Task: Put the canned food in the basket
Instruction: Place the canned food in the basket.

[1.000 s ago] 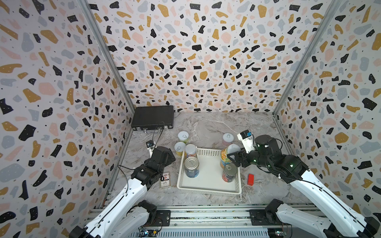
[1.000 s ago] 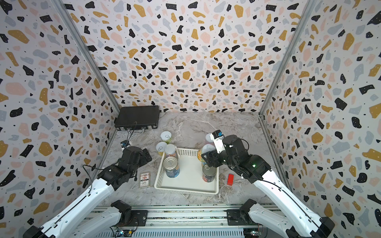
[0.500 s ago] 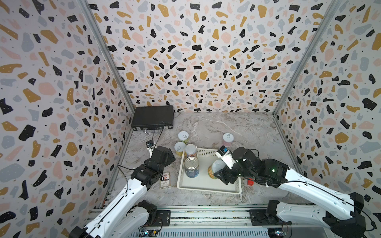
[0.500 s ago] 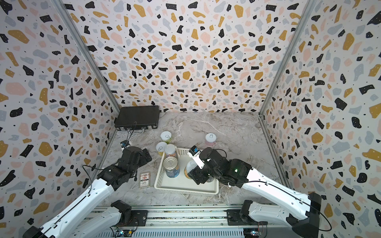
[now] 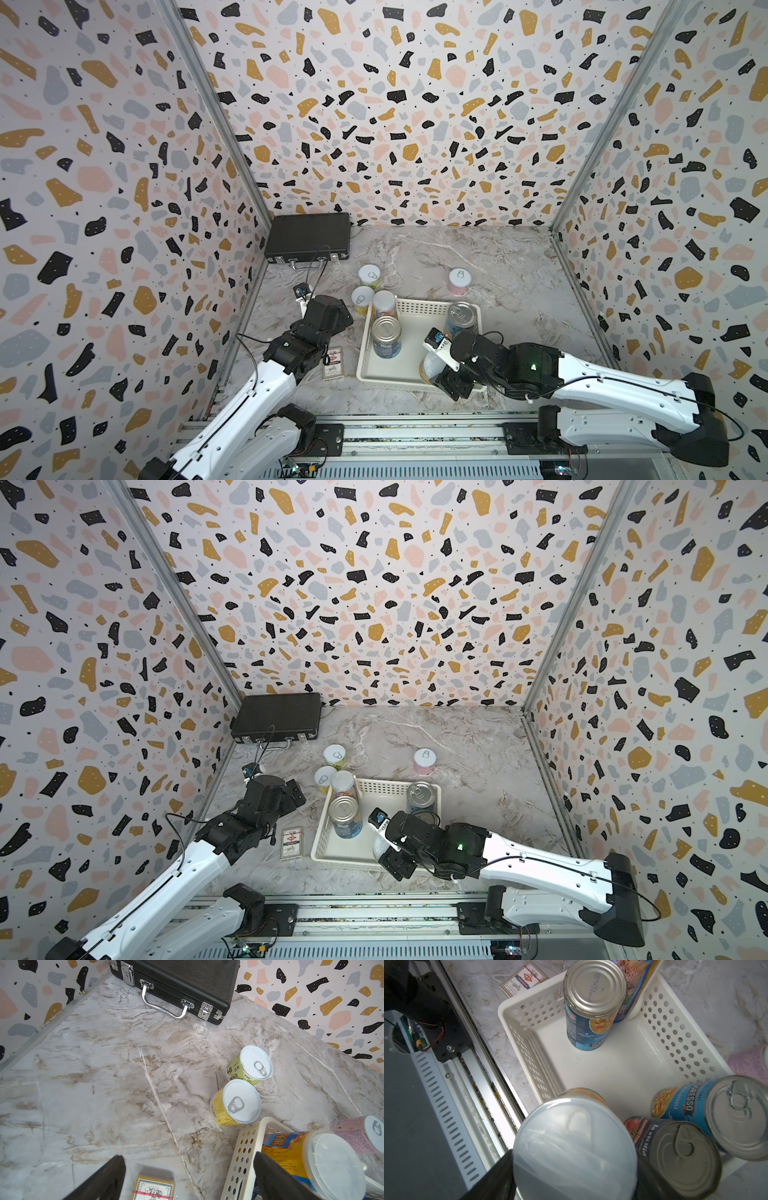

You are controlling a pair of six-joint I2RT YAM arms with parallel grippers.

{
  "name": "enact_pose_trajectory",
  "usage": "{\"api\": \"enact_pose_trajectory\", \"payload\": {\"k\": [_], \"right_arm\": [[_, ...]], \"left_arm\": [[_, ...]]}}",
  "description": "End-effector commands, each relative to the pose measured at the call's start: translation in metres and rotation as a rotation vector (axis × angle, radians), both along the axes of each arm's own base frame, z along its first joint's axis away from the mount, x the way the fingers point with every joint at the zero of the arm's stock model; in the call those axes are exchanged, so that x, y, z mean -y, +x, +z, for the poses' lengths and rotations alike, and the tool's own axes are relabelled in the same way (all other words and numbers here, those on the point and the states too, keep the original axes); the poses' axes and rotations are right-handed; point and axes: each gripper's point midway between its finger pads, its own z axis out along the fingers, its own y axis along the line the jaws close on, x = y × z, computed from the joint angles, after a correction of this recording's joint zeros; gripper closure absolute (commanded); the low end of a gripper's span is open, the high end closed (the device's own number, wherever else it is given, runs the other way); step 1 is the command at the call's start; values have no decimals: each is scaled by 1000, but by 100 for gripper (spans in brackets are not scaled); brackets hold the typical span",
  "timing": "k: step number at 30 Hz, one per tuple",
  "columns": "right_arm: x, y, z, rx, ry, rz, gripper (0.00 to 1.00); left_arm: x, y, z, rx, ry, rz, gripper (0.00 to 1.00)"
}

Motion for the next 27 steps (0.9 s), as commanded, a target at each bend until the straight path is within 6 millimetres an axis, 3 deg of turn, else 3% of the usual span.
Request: {"api": "enact_pose_trajectory", "payload": {"k": [1,12,27], "right_arm": [[-2,18,19,86,64,-81,73],[18,13,-23,35,-5,-137,70],[70,1,-54,-44,-126,-267,66]], "left_arm": [[0,3,10,32,-15,6,0],[0,3,9,31,-17,6,0],[-1,4,7,25,-13,11,0]]}}
